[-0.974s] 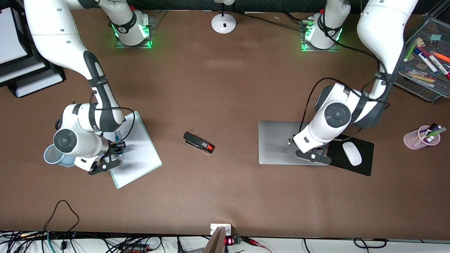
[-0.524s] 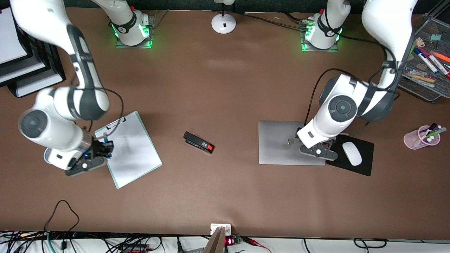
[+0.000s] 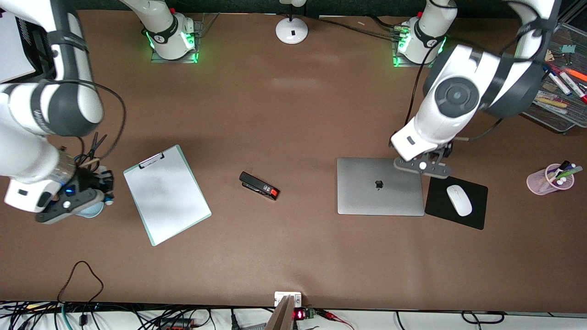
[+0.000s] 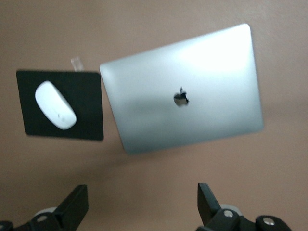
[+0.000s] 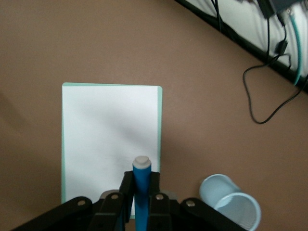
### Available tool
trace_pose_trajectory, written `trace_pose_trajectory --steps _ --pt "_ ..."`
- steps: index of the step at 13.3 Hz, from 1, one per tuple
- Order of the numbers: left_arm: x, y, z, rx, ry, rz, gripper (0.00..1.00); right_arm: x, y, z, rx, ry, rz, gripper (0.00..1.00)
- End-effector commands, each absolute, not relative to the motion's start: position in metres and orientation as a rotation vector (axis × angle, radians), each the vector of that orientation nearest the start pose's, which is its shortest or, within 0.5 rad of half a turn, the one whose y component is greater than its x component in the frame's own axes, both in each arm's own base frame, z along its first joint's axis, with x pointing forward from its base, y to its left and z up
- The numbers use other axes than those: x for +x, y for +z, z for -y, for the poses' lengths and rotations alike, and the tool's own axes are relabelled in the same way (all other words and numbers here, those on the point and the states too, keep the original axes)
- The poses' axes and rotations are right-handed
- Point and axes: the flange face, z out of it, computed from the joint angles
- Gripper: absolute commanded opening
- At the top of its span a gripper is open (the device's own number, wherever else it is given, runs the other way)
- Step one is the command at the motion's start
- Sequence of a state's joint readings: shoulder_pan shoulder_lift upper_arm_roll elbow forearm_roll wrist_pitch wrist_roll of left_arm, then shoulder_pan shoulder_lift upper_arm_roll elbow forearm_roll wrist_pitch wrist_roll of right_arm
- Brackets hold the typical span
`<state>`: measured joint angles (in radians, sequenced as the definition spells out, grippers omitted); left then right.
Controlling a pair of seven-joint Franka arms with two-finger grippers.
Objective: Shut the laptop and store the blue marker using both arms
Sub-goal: 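Lift the marker with the right gripper while the left gripper withdraws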
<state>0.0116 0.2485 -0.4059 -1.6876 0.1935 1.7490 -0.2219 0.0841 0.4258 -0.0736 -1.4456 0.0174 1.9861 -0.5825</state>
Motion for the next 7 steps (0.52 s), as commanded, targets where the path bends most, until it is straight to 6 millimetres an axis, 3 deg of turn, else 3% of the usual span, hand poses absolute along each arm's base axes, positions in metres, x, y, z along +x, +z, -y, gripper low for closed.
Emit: trace_pose_trajectory --steps 1,4,7 --pt "0.557 0.488 0.183 -3.012 0.245 -0.270 1.00 0.687 0.493 0.015 -2.919 -0.266 1.126 0.01" --pt "0.553 0.530 0.148 -3.074 0.300 -0.349 1.00 0.684 0.507 0.058 -2.767 -0.398 1.231 0.00" --pt "0.549 0.576 0.085 -3.173 0.297 -0.267 1.00 0.678 0.522 0.101 -2.604 -0.512 1.404 0.00"
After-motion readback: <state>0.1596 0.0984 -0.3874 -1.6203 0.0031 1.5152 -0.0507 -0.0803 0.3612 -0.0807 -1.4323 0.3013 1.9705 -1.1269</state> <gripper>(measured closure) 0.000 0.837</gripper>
